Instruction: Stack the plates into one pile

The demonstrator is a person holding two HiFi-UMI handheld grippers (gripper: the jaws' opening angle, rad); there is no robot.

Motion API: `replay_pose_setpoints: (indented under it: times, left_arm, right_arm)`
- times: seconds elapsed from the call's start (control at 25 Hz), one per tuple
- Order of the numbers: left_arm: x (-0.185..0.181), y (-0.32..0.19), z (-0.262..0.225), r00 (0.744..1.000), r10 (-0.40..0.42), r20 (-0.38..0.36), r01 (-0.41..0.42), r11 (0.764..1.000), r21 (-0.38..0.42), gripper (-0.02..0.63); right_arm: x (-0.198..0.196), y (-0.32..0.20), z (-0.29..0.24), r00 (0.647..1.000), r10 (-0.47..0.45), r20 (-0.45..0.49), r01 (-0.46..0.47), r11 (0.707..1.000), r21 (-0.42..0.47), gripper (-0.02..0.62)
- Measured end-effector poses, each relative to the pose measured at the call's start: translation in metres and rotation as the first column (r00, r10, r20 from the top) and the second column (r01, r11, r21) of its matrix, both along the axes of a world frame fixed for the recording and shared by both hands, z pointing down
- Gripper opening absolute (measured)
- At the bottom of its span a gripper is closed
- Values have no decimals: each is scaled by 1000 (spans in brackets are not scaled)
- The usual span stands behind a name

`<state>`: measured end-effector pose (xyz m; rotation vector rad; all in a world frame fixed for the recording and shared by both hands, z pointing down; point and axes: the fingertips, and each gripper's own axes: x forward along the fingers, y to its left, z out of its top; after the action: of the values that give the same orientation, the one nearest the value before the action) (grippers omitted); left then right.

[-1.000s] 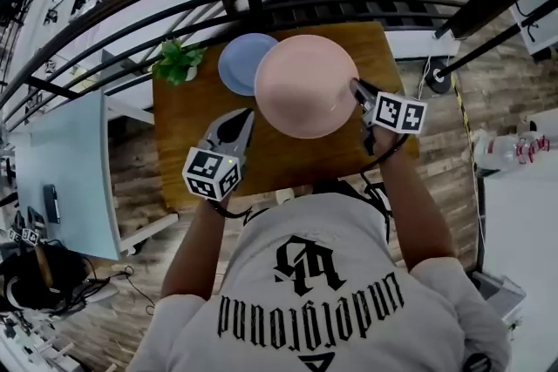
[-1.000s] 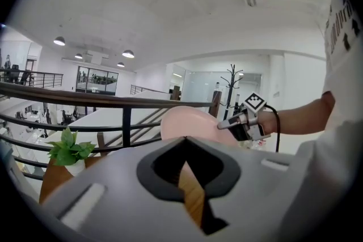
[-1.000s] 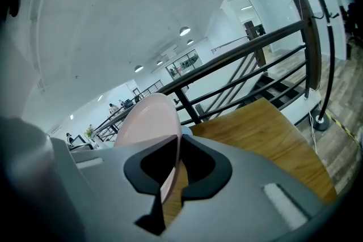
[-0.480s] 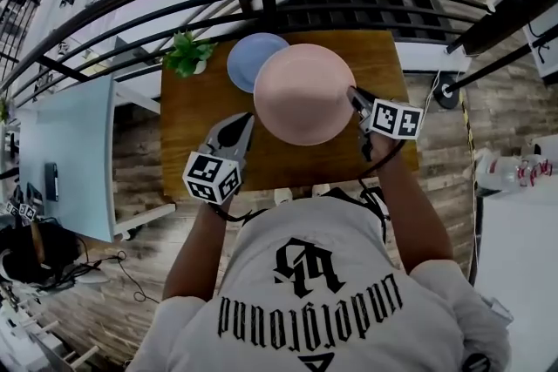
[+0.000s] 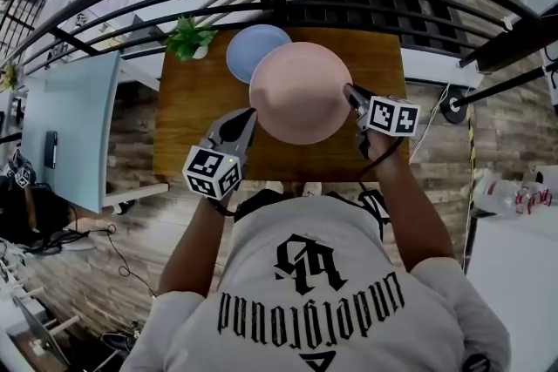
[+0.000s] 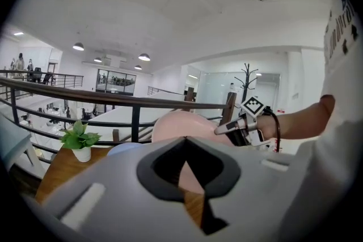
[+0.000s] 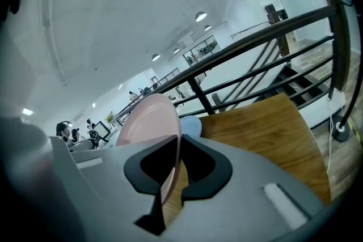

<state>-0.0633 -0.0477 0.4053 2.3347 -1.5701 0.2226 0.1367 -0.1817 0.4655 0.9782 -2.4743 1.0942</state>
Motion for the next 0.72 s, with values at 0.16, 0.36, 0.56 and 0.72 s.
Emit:
replay_pose_setpoints:
  times: [0.16,0.36,0.56,0.72]
  left_arm:
    - [1,-2,0,997,-77,-16,77,997,-4,46]
    - [12,-5,8,996,-89,16,89,996,-27,46]
    - [14,-12,9,996,-85,3,85,996,-16,46]
    - [8,-20,8,996,-84,-2,84,996,-10,46]
  right_arm:
    - [3,-5,-3,999,-44,-2,44,999,10,25]
    - [7,-9,-8,998,-65,17,65,998,13,25]
    - [3,-17,-5,998,-61,4,61,998,26,25]
    - [-7,-20,-5,998,-67,9,67,998,12,25]
